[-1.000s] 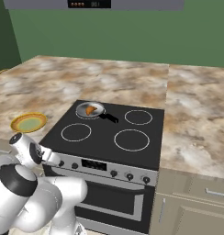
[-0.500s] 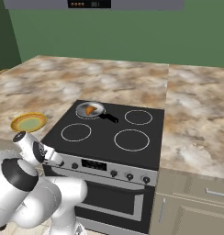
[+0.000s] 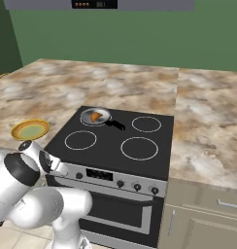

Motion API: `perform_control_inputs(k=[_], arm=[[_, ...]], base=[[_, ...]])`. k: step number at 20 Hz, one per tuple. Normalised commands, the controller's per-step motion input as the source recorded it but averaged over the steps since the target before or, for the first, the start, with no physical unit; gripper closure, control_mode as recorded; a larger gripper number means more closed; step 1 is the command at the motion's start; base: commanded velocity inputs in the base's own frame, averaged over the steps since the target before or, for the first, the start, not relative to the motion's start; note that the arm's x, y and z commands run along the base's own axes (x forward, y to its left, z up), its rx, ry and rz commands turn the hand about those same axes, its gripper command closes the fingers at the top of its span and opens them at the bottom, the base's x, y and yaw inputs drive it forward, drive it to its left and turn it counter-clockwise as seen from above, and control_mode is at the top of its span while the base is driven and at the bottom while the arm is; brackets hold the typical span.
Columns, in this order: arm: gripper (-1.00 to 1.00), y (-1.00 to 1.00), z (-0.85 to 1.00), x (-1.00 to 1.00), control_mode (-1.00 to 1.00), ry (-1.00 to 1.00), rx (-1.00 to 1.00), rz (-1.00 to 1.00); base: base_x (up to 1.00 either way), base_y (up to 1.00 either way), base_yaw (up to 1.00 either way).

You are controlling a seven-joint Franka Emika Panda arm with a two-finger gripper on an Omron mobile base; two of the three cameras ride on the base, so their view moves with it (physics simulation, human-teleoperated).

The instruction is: Pick the croissant and place it on the pan. Then turn on the stove to warm the croissant.

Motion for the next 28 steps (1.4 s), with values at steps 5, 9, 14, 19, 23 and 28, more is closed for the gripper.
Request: perform_control_inputs(k=[5, 9, 14, 19, 23, 28], arm=[[-1.00, -0.20, -0.24, 0.01, -1.00, -0.04, 0.03, 0.00], [-1.00, -0.12, -0.25, 0.05, -1.00, -0.04, 0.02, 0.00], [-1.00, -0.07, -0.26, 0.13, -1.00, -0.02, 0.01, 0.00], [-1.00, -0.07, -0.22, 0.14, -1.00, -0.03, 0.00, 0.00], [-1.00, -0.08, -0.14, 0.20, -1.00, -0.04, 0.00, 0.00], [-1.00, -0.01, -0.14, 0.28, -1.00, -0.03, 0.00, 0.00]], base=[[0.00, 0.00, 0.00], [0.00, 0.00, 0.00], [0.00, 0.00, 0.00], [0.00, 0.00, 0.00], [0.00, 0.00, 0.00], [0.00, 0.00, 0.00]])
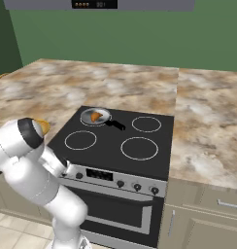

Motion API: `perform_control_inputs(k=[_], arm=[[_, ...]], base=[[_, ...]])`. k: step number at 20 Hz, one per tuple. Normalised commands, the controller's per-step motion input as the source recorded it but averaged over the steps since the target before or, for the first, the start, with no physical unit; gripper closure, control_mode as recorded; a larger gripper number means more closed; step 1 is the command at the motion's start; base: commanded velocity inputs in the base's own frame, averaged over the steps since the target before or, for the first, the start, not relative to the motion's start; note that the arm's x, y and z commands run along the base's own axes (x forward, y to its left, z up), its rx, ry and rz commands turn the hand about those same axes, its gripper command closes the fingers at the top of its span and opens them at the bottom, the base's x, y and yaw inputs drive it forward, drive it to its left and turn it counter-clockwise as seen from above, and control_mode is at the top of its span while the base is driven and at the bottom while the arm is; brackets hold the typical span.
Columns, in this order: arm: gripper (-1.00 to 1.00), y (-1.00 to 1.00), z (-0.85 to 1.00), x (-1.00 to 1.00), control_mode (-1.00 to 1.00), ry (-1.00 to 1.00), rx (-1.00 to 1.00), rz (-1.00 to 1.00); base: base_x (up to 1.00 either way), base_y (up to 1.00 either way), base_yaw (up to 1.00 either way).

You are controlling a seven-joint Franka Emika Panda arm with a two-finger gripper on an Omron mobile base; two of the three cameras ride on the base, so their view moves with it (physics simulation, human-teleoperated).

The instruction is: Pick the croissant and place it on the pan. Then turn on the stove to warm the croissant.

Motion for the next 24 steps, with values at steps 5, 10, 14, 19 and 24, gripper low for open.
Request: perform_control_inputs(k=[5, 10, 14, 19, 24], arm=[[-1.00, 0.00, -0.19, 0.33, -1.00, 0.00, 0.00, 0.02], [-1.00, 0.00, -0.30, 0.16, -1.00, 0.00, 0.00, 0.01], [-1.00, 0.00, -0.48, 0.03, -1.00, 0.00, 0.00, 0.00], [-1.00, -0.05, -0.50, 0.08, -1.00, -0.03, 0.00, 0.00], [-1.00, -0.29, -0.40, 0.11, -1.00, -0.13, 0.00, 0.01]], base=[[0.00, 0.00, 0.00], [0.00, 0.00, 0.00], [0.00, 0.00, 0.00], [0.00, 0.00, 0.00], [0.00, 0.00, 0.00]])
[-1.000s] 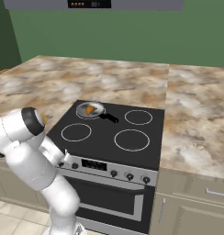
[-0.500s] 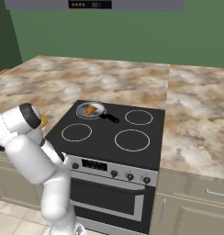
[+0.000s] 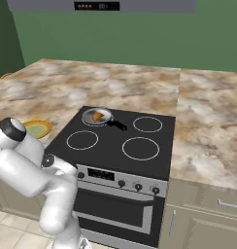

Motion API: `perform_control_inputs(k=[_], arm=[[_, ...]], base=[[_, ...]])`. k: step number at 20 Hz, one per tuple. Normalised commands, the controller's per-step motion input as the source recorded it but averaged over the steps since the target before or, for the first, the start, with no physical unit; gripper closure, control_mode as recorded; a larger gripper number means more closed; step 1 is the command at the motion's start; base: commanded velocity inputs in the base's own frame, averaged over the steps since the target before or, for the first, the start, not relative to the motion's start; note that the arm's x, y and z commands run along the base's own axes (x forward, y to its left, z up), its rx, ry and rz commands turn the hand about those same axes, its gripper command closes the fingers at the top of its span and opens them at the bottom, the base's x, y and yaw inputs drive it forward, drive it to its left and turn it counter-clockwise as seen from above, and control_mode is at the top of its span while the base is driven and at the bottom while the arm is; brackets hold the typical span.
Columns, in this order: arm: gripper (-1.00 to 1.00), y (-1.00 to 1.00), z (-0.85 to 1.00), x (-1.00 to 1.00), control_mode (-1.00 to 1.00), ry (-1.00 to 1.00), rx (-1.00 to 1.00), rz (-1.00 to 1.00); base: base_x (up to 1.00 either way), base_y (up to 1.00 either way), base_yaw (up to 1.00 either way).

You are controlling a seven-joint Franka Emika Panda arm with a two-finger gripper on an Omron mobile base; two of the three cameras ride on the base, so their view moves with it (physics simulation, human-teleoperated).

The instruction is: Pick the croissant and place it on the pan. Then turn on the stove to warm the croissant.

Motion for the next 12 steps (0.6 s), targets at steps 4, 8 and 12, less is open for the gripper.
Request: perform_control_inputs(k=[4, 8, 12], arm=[[1.00, -0.19, -0.22, 0.21, -1.00, -0.14, 0.00, 0.01], [1.00, -0.33, -0.20, 0.20, -1.00, -0.12, 0.00, 0.00], [1.00, -0.64, -0.17, 0.15, -1.00, -0.11, 0.00, 0.02]], base=[[0.00, 0.00, 0.00], [0.00, 0.00, 0.00], [0.00, 0.00, 0.00]])
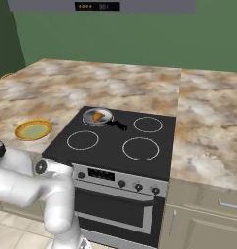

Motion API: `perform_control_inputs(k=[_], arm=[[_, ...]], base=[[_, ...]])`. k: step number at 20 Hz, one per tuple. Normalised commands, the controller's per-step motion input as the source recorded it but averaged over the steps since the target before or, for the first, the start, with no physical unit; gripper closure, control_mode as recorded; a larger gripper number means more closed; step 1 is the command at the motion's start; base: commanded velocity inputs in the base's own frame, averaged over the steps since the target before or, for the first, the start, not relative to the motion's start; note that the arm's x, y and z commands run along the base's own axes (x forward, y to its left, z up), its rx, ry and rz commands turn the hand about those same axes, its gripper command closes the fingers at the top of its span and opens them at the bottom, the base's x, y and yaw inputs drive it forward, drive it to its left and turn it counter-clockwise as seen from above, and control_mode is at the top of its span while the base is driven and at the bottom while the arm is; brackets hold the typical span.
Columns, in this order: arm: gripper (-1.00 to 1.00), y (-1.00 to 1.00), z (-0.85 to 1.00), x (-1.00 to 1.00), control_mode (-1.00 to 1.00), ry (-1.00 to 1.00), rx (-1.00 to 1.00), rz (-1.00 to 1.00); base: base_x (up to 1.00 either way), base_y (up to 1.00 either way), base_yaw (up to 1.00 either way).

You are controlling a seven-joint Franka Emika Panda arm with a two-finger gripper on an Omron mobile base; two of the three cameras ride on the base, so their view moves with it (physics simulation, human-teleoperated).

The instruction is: Pick the croissant and place it on the pan. Then turn on the stove to warm the croissant.

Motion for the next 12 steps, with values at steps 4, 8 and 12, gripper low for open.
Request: perform_control_inputs(k=[4, 8, 12], arm=[[1.00, -0.72, -0.04, 0.18, -1.00, -0.14, 0.00, 0.05], [1.00, -0.69, 0.00, 0.17, -1.00, -0.14, 0.00, 0.08], [1.00, -0.78, 0.00, 0.03, -1.00, -0.19, -0.03, 0.16]], base=[[0.00, 0.00, 0.00], [0.00, 0.00, 0.00], [0.00, 0.00, 0.00]])
